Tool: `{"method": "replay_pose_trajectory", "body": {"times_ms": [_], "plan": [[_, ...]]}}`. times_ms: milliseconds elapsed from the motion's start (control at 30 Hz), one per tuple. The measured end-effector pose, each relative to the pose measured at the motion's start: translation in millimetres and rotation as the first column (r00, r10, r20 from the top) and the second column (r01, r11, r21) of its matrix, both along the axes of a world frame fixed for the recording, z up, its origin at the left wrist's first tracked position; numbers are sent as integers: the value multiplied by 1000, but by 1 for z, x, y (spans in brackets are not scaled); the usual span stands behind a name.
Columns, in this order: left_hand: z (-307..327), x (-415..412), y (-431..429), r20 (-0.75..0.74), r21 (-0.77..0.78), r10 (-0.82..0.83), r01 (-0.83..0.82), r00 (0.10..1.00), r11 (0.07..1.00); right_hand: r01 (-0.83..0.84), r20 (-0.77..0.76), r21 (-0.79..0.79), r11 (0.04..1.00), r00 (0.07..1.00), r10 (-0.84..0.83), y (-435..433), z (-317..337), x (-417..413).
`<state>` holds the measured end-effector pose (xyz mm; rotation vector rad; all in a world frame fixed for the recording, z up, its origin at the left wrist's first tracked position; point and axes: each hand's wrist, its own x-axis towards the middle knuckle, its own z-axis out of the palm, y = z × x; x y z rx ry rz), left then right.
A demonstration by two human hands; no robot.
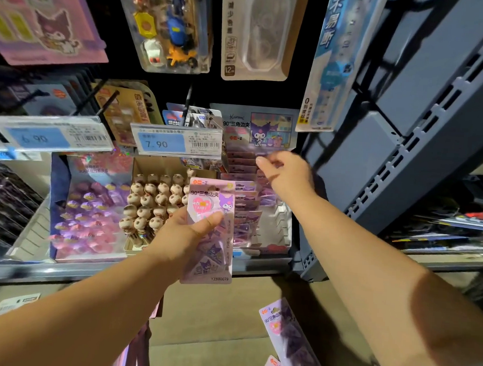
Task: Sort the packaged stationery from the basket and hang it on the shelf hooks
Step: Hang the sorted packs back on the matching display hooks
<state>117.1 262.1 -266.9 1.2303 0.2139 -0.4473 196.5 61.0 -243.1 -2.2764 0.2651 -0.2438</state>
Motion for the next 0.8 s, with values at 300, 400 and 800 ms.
{"method": "replay_pose_trajectory", "body": {"times_ms": [300,400,800], "plan": [[7,-7,-22,45,48,-71,68,996,997,-460,-92,294,838,859,504,18,20,-31],[9,-7,-28,45,95,-73,69,996,993,-439,-126,256,861,868,480,9,28,-34],[-11,20,-24,282,930,-446,-128,849,345,-113,-96,-237,965,991,92,-27,51,-32]]}}
